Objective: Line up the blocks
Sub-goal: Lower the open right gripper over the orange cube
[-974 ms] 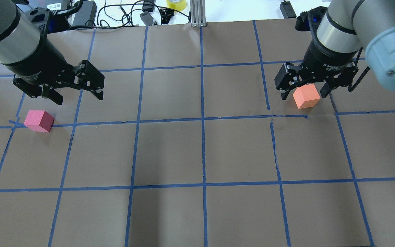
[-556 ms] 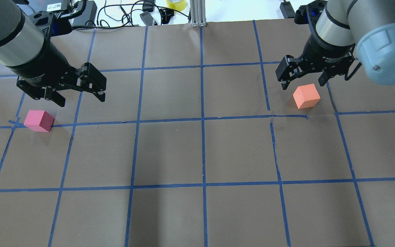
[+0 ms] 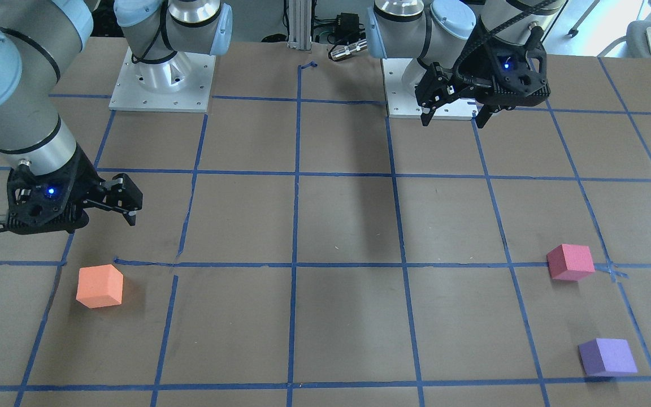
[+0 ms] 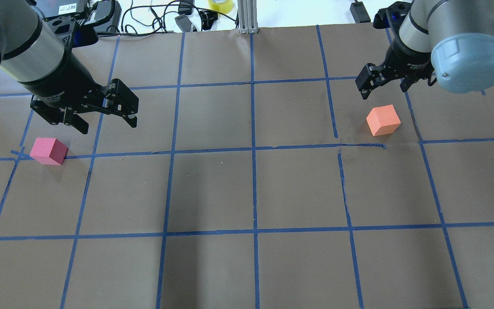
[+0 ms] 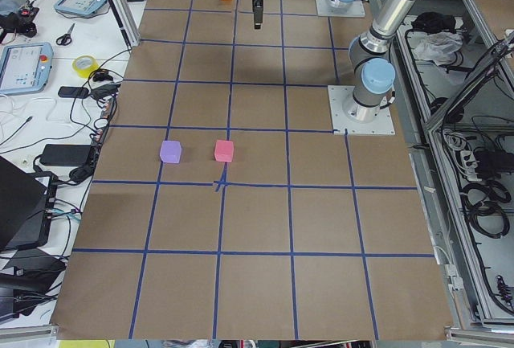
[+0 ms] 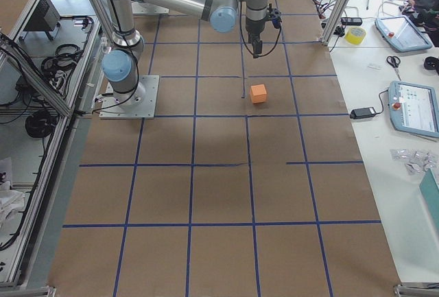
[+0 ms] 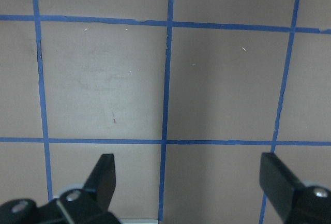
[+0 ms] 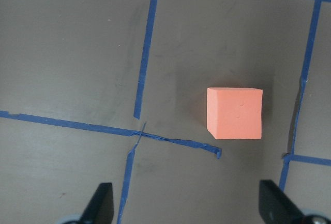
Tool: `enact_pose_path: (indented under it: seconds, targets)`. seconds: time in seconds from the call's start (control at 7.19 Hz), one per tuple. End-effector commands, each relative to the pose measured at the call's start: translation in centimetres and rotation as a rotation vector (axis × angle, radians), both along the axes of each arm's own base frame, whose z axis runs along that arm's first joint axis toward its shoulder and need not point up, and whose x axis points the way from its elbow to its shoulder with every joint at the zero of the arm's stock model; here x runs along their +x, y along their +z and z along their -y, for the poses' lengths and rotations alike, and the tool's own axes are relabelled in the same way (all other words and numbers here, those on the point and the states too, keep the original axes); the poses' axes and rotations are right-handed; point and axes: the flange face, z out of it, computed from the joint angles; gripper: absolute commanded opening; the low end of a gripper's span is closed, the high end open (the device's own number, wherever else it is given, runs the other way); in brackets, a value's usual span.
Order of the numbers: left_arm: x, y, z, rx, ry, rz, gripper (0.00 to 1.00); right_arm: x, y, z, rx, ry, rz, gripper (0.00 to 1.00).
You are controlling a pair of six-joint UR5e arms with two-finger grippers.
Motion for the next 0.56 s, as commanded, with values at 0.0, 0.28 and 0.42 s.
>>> enact_pose_path:
  seconds: [0.0,0.28,0.42]
  targets:
    - [0.1,-1.0,-0.1,0.047,0.009,0.003,1.00,-1.5,-4.8,3.5,-0.032,0.049,-0.079,1.00]
    - [0.3,-1.9,0.0,0.071,0.009,0.007,1.00,-2.2,-8.7,5.6,-0.054,0.058,-0.094,1.00]
    - [0.3,-2.0,0.0,0.075,0.009,0.007,1.00,-2.6,-10.2,6.0,-0.038,0.042,-0.091,1.00]
